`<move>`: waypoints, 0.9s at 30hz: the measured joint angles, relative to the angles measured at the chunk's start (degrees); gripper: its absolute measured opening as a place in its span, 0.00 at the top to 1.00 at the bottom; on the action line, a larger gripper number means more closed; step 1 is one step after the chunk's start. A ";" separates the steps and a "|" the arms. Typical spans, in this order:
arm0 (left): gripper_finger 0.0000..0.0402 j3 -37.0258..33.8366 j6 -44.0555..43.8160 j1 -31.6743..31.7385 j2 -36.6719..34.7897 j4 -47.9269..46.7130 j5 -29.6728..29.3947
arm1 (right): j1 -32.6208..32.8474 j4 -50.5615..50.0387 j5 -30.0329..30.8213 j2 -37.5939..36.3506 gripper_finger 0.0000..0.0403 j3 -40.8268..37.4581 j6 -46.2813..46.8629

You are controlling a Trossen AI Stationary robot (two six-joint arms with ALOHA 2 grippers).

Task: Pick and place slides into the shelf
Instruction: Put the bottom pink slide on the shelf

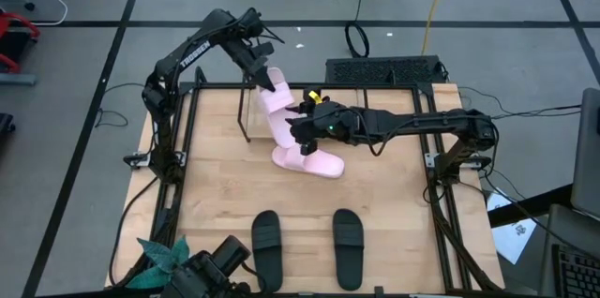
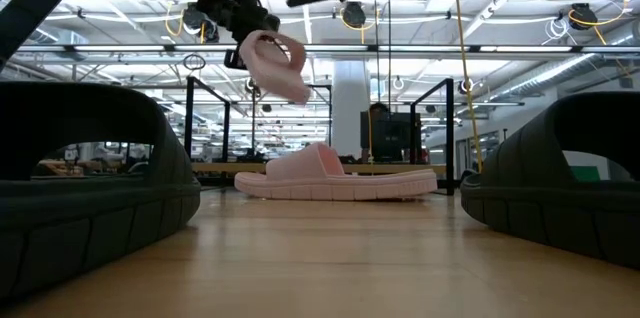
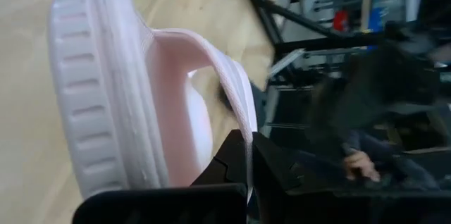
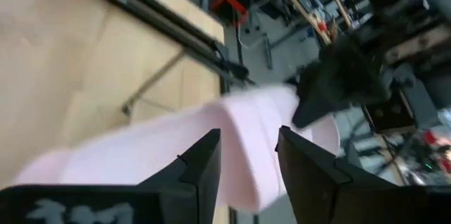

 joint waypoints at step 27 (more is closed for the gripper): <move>1.00 0.04 -3.26 -1.11 0.00 2.92 9.51 | -5.66 0.77 3.95 0.55 0.71 0.00 -1.73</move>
